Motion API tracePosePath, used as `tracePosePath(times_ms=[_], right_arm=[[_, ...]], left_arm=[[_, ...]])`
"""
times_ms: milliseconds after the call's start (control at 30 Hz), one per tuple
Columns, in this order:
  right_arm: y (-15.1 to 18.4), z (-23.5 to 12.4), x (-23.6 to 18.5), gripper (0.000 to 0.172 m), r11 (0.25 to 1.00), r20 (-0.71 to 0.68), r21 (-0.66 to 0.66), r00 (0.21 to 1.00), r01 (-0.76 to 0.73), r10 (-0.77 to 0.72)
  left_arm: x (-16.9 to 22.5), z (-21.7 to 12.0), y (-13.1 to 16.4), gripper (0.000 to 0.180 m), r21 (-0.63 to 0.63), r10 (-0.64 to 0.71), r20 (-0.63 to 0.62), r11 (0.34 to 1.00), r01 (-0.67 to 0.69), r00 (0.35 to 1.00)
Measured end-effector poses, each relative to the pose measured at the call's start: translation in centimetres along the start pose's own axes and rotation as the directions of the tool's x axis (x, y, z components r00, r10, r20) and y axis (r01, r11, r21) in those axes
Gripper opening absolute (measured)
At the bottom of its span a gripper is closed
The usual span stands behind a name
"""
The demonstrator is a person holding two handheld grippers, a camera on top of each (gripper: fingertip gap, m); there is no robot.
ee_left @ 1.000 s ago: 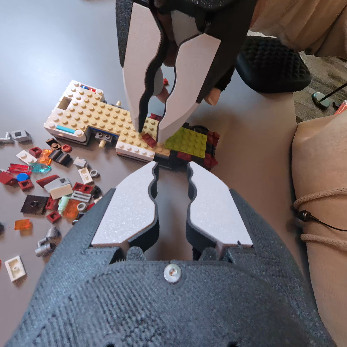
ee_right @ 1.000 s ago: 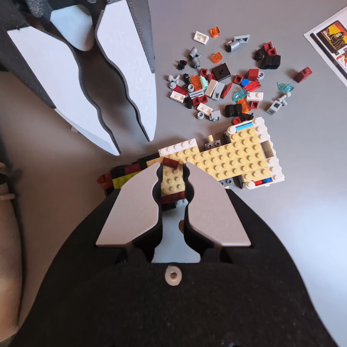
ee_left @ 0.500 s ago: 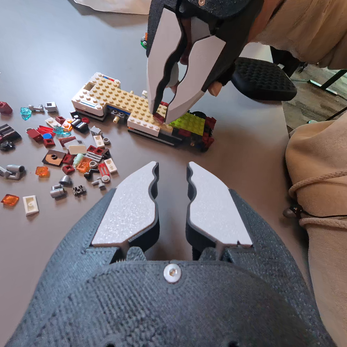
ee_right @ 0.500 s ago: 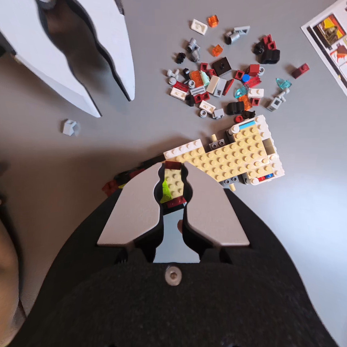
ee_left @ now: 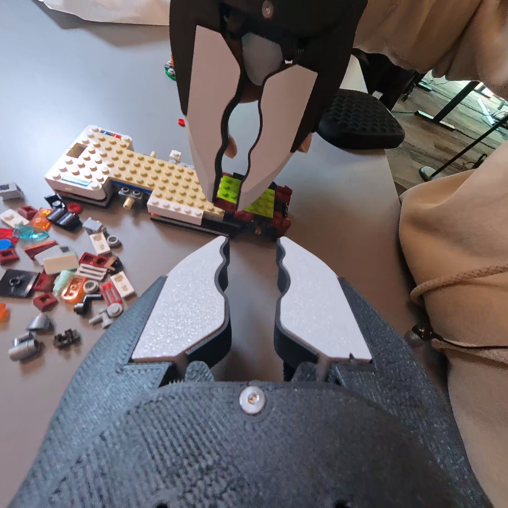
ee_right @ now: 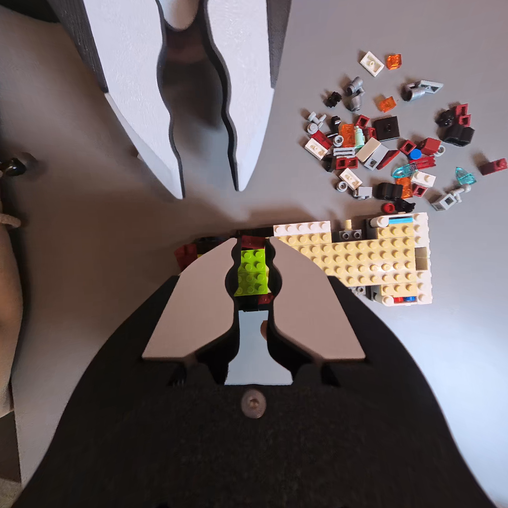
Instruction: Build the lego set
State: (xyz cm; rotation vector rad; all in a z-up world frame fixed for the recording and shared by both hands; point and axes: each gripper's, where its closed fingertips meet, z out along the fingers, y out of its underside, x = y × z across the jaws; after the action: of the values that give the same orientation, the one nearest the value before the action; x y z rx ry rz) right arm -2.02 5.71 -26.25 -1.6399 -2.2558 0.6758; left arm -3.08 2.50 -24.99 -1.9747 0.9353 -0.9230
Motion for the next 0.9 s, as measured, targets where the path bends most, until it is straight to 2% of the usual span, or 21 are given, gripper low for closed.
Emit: tracePosePath(times_ms=[333, 900], right_arm=[[0.4, 0.2, -0.1, 0.016, 0.999, 0.061, 0.002, 0.997, 0.049, -0.049], [0.1, 0.1, -0.2, 0.019, 0.998, 0.093, 0.037, 0.995, 0.043, -0.046]], left_arm=[[0.1, 2.9, -0.5, 0.039, -0.059, 0.019, -0.081, 0.998, -0.024, 0.997], [0.0, 2.7, -0.2, 0.039, -0.062, 0.010, -0.075, 0.998, -0.015, 0.997]])
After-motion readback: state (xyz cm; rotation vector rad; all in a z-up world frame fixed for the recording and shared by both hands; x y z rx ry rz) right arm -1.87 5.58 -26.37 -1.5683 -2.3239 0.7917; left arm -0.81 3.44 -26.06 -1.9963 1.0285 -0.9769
